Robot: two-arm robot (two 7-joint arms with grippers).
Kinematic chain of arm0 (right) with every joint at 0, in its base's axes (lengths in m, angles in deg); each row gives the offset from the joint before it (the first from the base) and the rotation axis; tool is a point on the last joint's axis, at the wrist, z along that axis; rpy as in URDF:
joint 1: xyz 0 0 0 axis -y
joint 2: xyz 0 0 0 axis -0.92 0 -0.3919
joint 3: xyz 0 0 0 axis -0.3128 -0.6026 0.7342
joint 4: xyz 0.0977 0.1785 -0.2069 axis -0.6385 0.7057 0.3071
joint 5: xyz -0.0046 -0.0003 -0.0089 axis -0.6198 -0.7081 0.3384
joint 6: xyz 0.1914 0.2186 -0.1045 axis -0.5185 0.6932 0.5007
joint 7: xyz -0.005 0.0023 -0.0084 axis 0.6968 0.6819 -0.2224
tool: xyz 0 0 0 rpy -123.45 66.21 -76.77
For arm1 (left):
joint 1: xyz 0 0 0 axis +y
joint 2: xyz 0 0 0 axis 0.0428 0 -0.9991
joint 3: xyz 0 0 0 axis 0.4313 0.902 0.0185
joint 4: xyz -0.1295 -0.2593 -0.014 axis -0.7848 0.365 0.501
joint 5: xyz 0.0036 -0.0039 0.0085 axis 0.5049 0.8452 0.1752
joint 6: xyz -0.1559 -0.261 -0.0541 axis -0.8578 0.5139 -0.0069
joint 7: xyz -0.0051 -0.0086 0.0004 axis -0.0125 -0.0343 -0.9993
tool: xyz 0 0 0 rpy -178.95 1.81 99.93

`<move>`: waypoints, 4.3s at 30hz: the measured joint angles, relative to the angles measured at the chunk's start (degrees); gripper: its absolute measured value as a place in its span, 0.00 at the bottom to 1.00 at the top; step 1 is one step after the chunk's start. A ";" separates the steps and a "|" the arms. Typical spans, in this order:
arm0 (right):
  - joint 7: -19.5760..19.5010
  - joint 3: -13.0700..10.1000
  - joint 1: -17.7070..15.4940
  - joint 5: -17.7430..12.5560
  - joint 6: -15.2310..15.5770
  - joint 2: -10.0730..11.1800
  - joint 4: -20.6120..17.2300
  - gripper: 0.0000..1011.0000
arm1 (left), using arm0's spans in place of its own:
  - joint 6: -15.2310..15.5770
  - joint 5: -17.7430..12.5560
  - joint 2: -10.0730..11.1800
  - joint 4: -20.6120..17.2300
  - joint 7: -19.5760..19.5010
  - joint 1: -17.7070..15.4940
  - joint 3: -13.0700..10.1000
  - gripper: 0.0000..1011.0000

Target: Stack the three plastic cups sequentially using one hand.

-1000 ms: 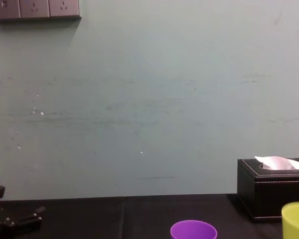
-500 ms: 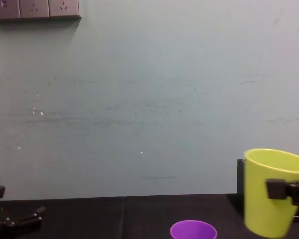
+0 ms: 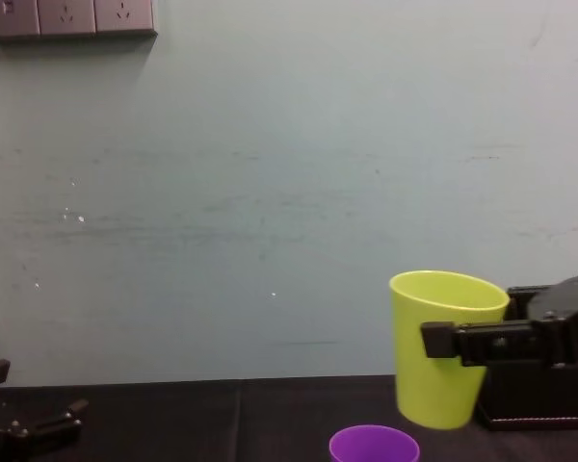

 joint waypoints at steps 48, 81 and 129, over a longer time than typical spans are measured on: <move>1.03 7.23 8.83 5.43 2.08 -7.35 11.13 0.72 | 0.00 0.00 0.00 0.00 0.00 0.00 0.00 1.00; 1.45 7.58 8.22 6.14 0.86 -8.39 12.66 0.72 | 0.00 0.00 0.00 0.00 0.00 0.00 0.00 1.00; 1.30 7.43 8.19 7.41 0.26 -9.24 13.86 0.98 | 0.00 0.00 0.00 0.00 0.00 0.00 0.00 1.00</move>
